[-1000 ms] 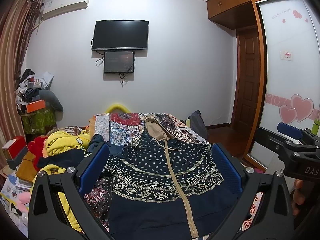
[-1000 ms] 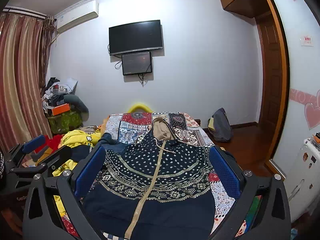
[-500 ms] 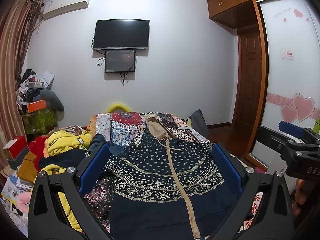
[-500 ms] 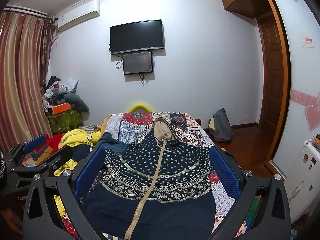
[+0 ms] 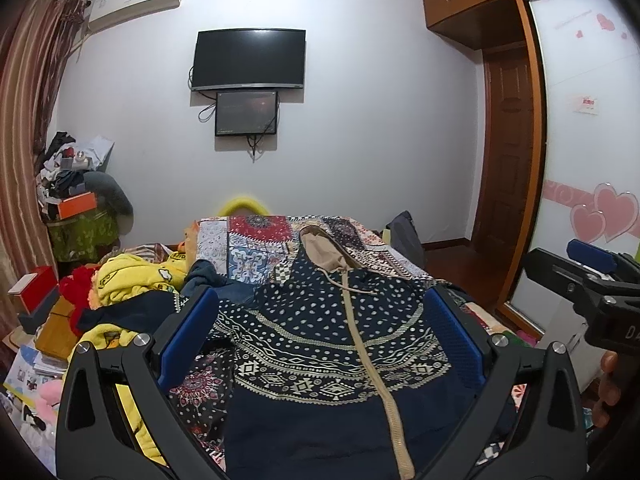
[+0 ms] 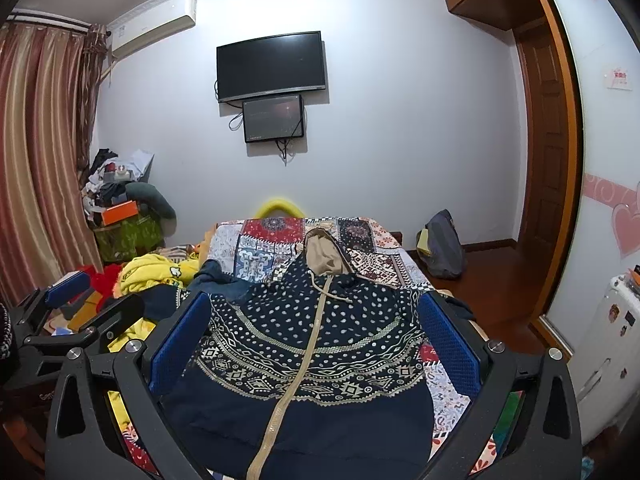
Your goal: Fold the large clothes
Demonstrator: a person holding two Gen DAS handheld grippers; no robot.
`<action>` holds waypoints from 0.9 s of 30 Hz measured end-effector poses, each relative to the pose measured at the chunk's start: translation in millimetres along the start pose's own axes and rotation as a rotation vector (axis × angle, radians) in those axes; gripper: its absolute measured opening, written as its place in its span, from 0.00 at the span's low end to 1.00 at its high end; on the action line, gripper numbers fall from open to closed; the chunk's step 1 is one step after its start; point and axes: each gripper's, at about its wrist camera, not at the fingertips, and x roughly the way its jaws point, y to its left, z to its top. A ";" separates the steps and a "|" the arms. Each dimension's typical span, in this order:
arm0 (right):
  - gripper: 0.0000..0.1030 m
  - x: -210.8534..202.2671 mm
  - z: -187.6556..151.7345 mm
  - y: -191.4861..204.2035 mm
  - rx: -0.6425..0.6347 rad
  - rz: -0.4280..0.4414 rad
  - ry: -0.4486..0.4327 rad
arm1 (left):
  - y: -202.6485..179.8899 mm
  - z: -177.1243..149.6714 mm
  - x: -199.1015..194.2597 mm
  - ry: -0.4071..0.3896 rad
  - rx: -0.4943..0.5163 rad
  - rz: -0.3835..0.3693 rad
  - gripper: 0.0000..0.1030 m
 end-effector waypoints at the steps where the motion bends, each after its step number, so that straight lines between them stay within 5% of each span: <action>1: 1.00 2.6 0.2 0.2 -0.001 -0.001 0.003 | 1.6 0.1 3.9 0.005 0.005 0.004 1.00; 11: 1.00 55.8 0.7 -0.6 -0.051 -0.021 0.070 | 65.8 -1.8 75.9 0.098 -0.032 0.117 1.00; 24: 1.00 182.7 3.4 -7.5 -0.095 -0.037 0.232 | 265.8 -15.7 195.9 0.359 -0.254 0.335 1.00; 27: 1.00 213.7 -1.0 -11.0 -0.099 -0.022 0.278 | 310.2 -36.7 228.0 0.465 -0.325 0.288 1.00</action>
